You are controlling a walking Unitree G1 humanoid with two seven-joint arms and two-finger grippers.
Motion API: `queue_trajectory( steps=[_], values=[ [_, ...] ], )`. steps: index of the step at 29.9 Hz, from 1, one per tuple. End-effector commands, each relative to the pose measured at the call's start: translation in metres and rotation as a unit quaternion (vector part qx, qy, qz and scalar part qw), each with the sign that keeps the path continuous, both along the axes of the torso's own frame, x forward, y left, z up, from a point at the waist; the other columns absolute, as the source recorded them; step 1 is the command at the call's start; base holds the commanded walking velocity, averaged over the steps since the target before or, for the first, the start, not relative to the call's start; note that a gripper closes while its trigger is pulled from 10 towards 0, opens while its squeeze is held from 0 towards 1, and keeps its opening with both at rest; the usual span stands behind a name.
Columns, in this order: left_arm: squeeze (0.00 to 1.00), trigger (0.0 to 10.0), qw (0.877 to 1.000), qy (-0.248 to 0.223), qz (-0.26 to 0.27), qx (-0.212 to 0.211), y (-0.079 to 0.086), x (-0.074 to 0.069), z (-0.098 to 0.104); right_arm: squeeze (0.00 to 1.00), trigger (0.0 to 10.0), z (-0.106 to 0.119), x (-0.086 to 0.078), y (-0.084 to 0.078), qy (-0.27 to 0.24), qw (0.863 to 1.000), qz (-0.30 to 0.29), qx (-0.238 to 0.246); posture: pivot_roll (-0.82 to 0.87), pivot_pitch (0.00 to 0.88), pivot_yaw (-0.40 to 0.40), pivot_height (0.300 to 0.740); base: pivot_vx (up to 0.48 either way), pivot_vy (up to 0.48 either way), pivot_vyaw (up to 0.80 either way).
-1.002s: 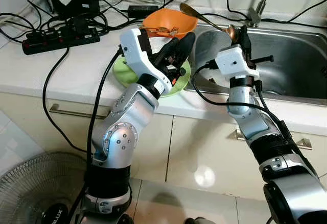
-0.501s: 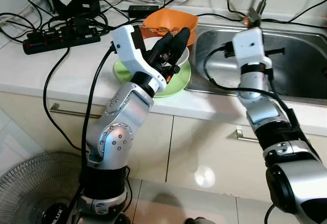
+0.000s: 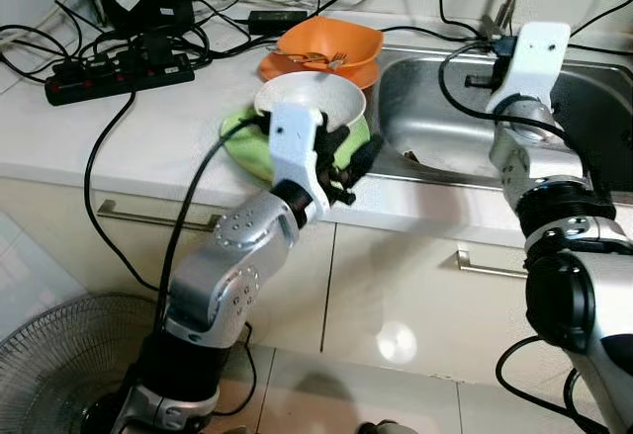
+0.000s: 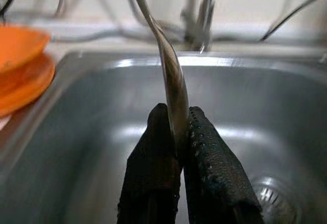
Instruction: Kitchen organization
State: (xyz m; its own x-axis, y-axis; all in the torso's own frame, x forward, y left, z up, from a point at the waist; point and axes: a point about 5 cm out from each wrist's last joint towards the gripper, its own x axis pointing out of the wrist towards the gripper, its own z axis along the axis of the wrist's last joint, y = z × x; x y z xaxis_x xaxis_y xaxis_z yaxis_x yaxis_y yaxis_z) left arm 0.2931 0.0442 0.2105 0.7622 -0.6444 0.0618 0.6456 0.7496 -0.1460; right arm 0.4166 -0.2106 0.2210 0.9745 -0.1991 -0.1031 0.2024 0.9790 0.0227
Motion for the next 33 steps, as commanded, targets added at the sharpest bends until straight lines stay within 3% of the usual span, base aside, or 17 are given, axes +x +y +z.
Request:
queue_trajectory(
  steps=[1,6,18,25,33],
  values=[
    [0.00,10.0,1.000,0.004,-0.014,0.015,-0.003,-0.004,-0.005,0.00,10.0,0.000,0.000,-0.002,0.022,0.999,0.006,0.032,0.02,0.045,0.006,0.732,0.000,0.000,0.00],
    [0.00,10.0,0.999,0.002,-0.030,0.021,-0.005,-0.008,-0.006,0.00,10.0,-0.018,-0.003,-0.002,0.068,0.995,0.022,0.071,0.01,0.047,0.005,0.732,0.000,0.000,0.00],
    [0.00,10.0,0.999,0.007,-0.046,0.027,-0.009,-0.013,-0.009,0.00,10.0,-0.061,-0.014,0.008,0.151,0.984,0.042,0.081,0.02,0.044,-0.008,0.732,0.000,0.000,0.00],
    [0.00,10.0,0.998,0.010,-0.052,0.030,-0.011,-0.016,-0.011,0.00,10.0,-0.075,-0.019,0.014,0.175,0.980,0.048,0.084,0.03,0.042,-0.014,0.732,0.000,0.000,0.00],
    [0.00,10.0,0.998,0.013,-0.055,0.030,-0.011,-0.018,-0.012,0.00,10.0,-0.076,-0.019,0.018,0.176,0.979,0.054,0.084,0.03,0.037,-0.016,0.732,0.000,0.000,0.00]
  ],
)
